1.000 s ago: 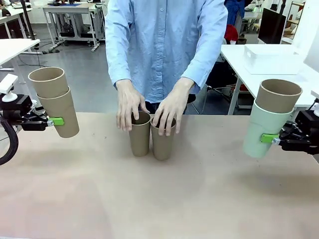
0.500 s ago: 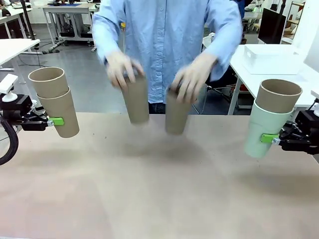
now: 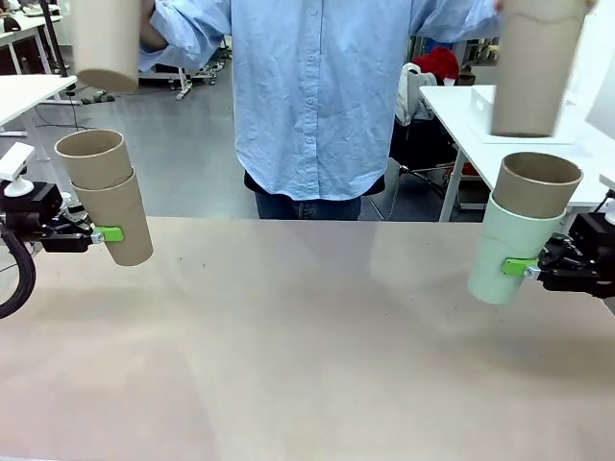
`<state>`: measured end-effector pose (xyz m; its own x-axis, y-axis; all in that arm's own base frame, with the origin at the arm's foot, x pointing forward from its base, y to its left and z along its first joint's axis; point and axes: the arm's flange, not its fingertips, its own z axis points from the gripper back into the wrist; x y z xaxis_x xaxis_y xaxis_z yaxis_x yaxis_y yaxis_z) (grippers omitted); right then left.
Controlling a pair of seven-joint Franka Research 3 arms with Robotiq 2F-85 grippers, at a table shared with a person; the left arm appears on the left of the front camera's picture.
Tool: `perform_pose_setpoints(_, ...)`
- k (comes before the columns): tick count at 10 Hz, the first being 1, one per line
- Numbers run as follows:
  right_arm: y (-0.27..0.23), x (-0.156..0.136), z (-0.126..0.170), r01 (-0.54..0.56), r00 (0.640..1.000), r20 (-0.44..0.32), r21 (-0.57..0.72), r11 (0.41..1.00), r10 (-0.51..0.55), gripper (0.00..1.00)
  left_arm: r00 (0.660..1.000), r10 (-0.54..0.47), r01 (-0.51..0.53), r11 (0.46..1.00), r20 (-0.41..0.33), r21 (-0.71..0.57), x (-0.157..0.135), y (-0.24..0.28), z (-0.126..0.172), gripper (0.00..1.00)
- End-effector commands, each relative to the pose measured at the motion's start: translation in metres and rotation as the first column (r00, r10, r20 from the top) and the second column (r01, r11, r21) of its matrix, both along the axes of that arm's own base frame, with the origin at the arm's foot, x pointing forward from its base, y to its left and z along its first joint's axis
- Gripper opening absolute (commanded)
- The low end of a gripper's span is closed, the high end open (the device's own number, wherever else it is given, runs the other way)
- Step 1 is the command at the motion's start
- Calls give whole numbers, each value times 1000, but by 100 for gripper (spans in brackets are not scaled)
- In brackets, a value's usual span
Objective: Stack the cups and store them in the basket.
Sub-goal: Place the stack of Reusable plastic cups into the Pantry Basket.
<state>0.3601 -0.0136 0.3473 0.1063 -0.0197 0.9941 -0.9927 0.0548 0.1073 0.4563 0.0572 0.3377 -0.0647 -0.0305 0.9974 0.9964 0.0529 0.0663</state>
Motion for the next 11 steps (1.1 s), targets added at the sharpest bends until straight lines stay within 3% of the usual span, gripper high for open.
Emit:
perform_pose_setpoints(1, 0, 0, 4, 0, 1000, 10, -2, 1000, 0, 87, 1000, -1, 1, 1000, 12, 0, 0, 0, 3, 85)
perform_pose_setpoints(11, 0, 0, 4, 0, 1000, 10, -2, 1000, 0, 87, 1000, -1, 1, 1000, 12, 0, 0, 0, 3, 85)
